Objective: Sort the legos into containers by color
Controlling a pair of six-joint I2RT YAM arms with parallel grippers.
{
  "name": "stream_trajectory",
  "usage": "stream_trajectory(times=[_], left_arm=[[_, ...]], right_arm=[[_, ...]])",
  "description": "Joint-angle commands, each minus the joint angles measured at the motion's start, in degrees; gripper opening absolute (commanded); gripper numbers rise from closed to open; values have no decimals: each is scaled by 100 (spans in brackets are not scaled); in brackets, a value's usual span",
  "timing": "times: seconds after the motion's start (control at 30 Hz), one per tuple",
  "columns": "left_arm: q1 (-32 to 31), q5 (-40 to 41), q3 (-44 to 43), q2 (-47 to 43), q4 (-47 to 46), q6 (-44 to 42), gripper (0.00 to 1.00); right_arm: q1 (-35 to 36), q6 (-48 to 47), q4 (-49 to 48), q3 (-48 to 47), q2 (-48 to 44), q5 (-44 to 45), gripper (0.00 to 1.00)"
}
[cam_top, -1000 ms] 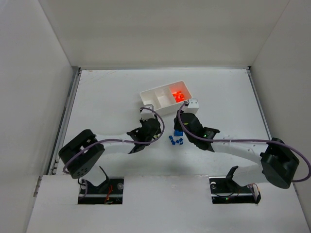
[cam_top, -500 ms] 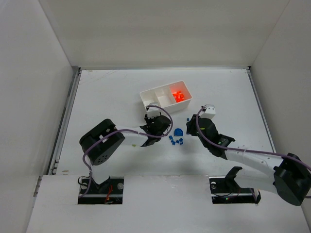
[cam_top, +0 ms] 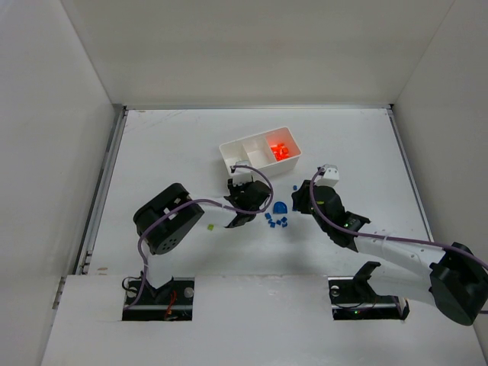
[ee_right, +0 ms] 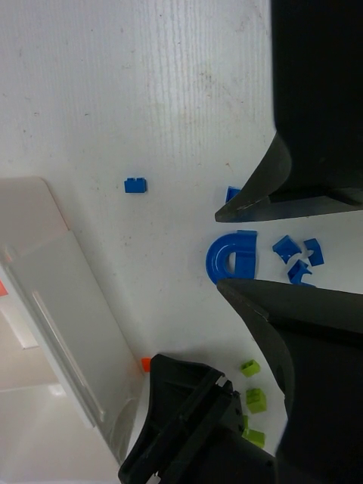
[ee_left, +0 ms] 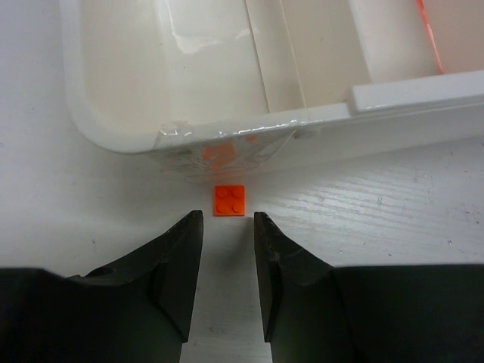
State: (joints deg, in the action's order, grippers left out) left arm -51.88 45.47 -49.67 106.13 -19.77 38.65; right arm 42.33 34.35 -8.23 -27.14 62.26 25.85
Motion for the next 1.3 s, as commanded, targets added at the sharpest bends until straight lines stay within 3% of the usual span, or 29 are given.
stream_trajectory(times=[0.0, 0.33, 0.53, 0.63, 1.0, 1.27], left_arm=[[59, 225, -139, 31, 52, 37, 30], [174, -21, -192, 251, -115, -7, 27], [174, -82, -175, 268, -124, -42, 18], [78, -100, -52, 41, -124, -51, 14], [-529, -451, -33, -1506, -9, -323, 12], [-521, -619, -430, -1411, 262, -465, 15]], right_arm=[[-45, 63, -390, 42, -39, -45, 42], [-53, 63, -460, 68, -21, -62, 42], [-80, 54, -460, 77, -38, -53, 42], [-98, 28, -452, 86, -73, -36, 42], [-361, 116, -355, 200, -337, 52, 42], [-493, 195, -276, 279, -495, 52, 42]])
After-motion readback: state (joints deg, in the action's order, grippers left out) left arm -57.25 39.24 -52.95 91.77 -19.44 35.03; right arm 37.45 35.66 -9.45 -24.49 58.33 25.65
